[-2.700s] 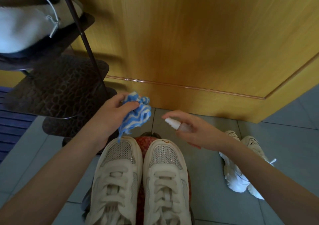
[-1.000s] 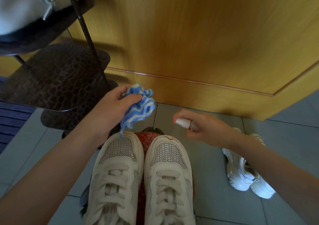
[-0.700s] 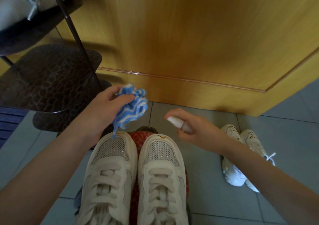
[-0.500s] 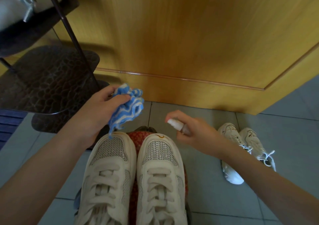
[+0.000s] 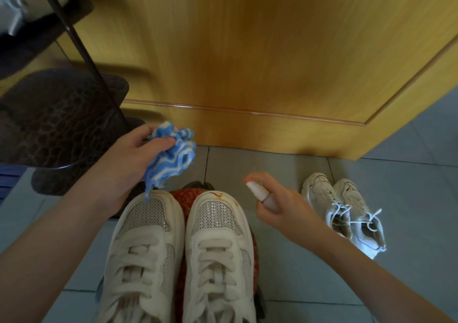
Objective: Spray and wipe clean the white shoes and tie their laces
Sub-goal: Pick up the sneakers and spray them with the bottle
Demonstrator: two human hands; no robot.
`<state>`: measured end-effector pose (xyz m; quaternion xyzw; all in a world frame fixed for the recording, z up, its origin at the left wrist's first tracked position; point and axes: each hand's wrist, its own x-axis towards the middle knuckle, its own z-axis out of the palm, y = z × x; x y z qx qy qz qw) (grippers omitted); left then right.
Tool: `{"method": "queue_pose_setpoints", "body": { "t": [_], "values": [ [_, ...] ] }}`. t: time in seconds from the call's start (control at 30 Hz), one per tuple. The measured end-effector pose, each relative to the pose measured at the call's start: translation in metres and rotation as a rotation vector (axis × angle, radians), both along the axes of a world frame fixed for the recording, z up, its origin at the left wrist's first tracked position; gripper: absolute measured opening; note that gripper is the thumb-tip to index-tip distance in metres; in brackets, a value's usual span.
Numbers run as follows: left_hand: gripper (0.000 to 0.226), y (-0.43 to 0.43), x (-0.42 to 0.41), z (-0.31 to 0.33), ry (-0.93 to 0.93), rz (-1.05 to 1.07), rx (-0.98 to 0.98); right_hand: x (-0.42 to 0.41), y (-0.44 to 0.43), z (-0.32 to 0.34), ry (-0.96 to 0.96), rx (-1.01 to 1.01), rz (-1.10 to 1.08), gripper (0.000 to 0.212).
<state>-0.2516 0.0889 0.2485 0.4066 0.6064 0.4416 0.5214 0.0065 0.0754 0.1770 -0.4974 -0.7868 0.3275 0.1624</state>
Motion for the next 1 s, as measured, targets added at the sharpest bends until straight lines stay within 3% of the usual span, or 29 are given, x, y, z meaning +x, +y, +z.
{"method": "queue_pose_setpoints", "body": {
  "t": [0.3, 0.43, 0.63, 1.0],
  "values": [
    [0.013, -0.001, -0.014, 0.015, -0.009, 0.029, 0.019, -0.010, 0.020, 0.017, 0.081, -0.053, 0.061, 0.044],
    [0.015, -0.013, -0.034, 0.026, -0.031, 0.065, 0.046, -0.047, 0.051, 0.041, 0.059, -0.069, 0.263, 0.044],
    [0.017, -0.034, -0.055, 0.021, -0.040, 0.179, 0.035, -0.121, 0.077, 0.054, -0.122, -0.005, 0.541, 0.045],
    [0.025, -0.045, -0.070, 0.008, -0.041, 0.273, -0.048, -0.145, 0.087, 0.029, -0.120, -0.024, 0.485, 0.036]
  ]
}}
